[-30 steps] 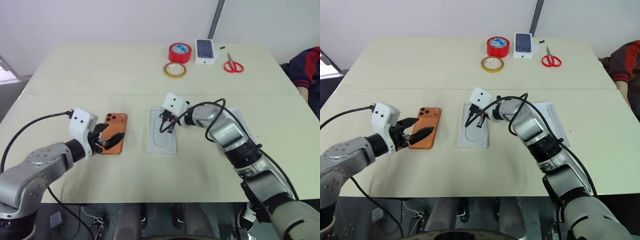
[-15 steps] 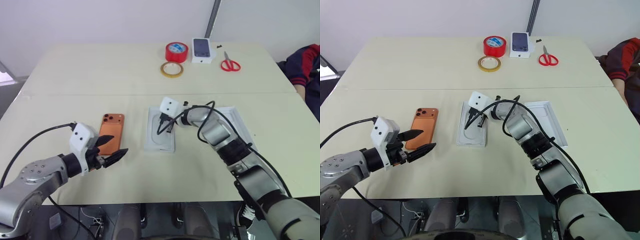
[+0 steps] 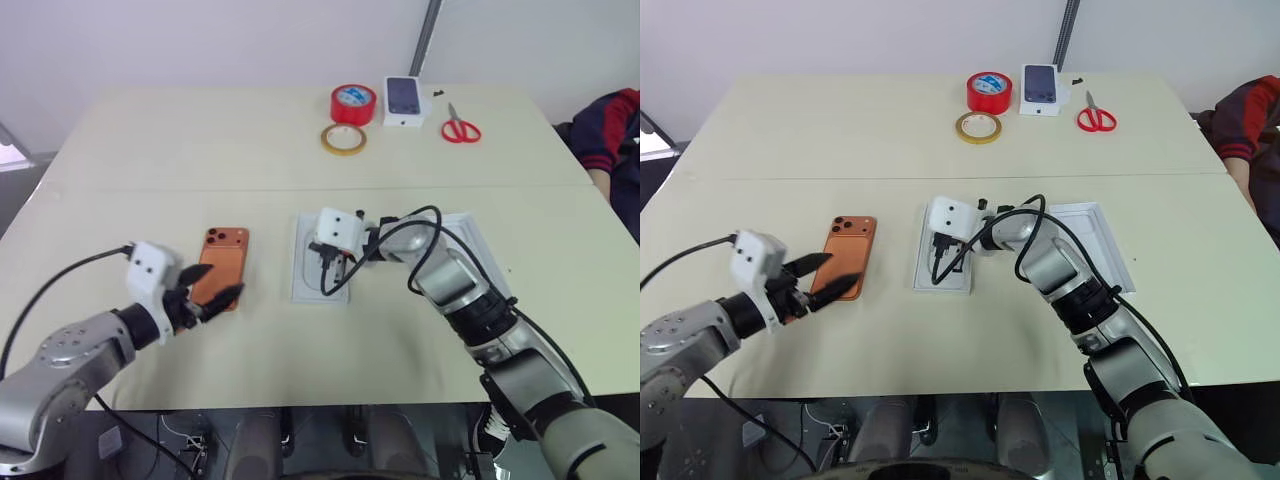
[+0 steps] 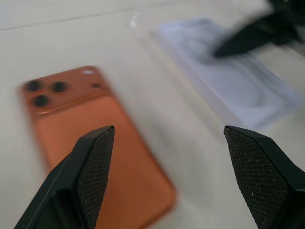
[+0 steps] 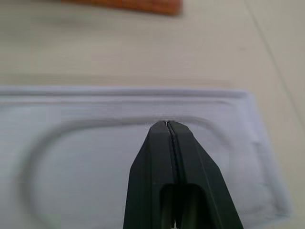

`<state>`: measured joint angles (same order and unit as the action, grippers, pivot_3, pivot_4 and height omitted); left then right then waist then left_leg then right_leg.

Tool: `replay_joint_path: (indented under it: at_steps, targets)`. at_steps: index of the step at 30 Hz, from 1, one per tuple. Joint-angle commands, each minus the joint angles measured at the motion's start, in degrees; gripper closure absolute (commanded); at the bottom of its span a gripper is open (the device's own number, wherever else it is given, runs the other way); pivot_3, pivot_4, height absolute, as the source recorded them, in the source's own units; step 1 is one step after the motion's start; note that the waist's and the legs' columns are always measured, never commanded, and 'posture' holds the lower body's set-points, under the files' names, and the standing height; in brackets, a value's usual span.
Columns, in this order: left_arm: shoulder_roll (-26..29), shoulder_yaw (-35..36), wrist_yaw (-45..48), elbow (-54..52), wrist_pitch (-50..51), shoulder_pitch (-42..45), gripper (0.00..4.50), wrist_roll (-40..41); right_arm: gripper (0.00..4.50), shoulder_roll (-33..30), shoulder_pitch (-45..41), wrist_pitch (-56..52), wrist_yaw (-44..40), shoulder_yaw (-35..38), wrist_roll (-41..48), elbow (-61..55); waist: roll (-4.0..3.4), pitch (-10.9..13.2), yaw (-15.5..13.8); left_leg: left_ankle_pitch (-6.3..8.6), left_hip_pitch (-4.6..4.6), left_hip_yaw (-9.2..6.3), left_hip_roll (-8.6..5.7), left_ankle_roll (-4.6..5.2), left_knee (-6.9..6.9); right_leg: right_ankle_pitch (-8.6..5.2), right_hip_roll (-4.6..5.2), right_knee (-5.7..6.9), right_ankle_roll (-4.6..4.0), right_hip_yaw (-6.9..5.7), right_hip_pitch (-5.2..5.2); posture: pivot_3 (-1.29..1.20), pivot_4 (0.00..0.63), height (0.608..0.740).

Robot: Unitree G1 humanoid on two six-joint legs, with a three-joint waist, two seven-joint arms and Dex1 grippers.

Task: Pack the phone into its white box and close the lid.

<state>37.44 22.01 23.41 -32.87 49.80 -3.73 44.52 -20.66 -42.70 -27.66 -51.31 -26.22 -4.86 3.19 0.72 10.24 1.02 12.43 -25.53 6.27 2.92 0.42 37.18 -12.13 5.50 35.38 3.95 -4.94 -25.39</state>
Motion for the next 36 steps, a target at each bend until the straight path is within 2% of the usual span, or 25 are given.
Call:
replay_joint_path:
  at_steps: [1, 6, 13, 17, 26, 36]
  targets:
    - [-0.5, 5.5, -6.9, 4.8, 5.5, 3.4, 0.05, 1.4, 4.5, 4.8, -2.1, -4.5, 2.3, 2.4, 2.6, -3.8, 0.0, 0.0, 0.0, 0.0, 0.07, -0.02, 0.02, 0.0, -0.01, 0.0, -0.04, 0.03, 0.0, 0.0, 0.04, 0.0, 0.15, 0.736]
    - [-1.1, 7.7, -14.1, 12.1, 15.6, 9.7, 0.05, 2.8, 4.5, 11.8, -4.0, -9.0, 6.2, -0.9, 1.0, -1.8, 0.02, 0.0, -0.1, -0.05, 0.05, -0.05, 0.02, -0.06, -0.03, 0.02, -0.15, 0.1, 0.04, -0.01, 0.01, 0.0, 0.15, 0.736]
    - [-1.6, 6.0, -14.6, 16.6, 27.1, 15.6, 0.05, 5.5, 4.5, 16.6, -7.7, -8.9, 8.3, -7.5, -3.6, 8.2, 0.1, -0.1, -0.2, -0.06, 0.05, -0.06, 0.01, -0.12, -0.01, 0.01, -0.04, 0.1, 0.02, -0.02, 0.05, 0.0, 0.15, 0.736]
    - [-2.7, 4.7, -14.1, 16.9, 30.6, 16.1, 0.05, 5.4, 4.5, 17.8, -8.5, -7.5, 8.3, -10.8, -6.0, 12.2, 0.09, -0.1, 0.0, -0.06, 0.08, -0.05, -0.01, -0.14, -0.03, 0.02, -0.01, 0.13, 0.03, -0.02, 0.04, 0.0, 0.15, 0.736]
    - [-7.6, 4.1, -13.3, 12.7, 38.0, 17.1, 0.05, 7.6, 4.5, 19.9, -9.0, -4.6, 7.3, -11.3, -7.1, 13.6, 0.07, -0.1, -0.1, 0.0, 0.15, -0.08, -0.05, -0.3, -0.04, 0.02, 0.05, 0.15, 0.03, -0.02, 0.11, 0.0, 0.15, 0.736]
    - [-14.4, 8.0, -13.2, 11.9, 42.7, 20.0, 0.05, 9.1, 4.5, 19.3, -7.7, -3.4, 6.1, -11.5, -8.2, 12.5, 0.08, -0.2, -0.4, 0.0, 0.15, -0.14, -0.09, -0.29, -0.03, 0.01, 0.07, 0.13, 0.01, -0.05, 0.17, 0.0, 0.15, 0.736]
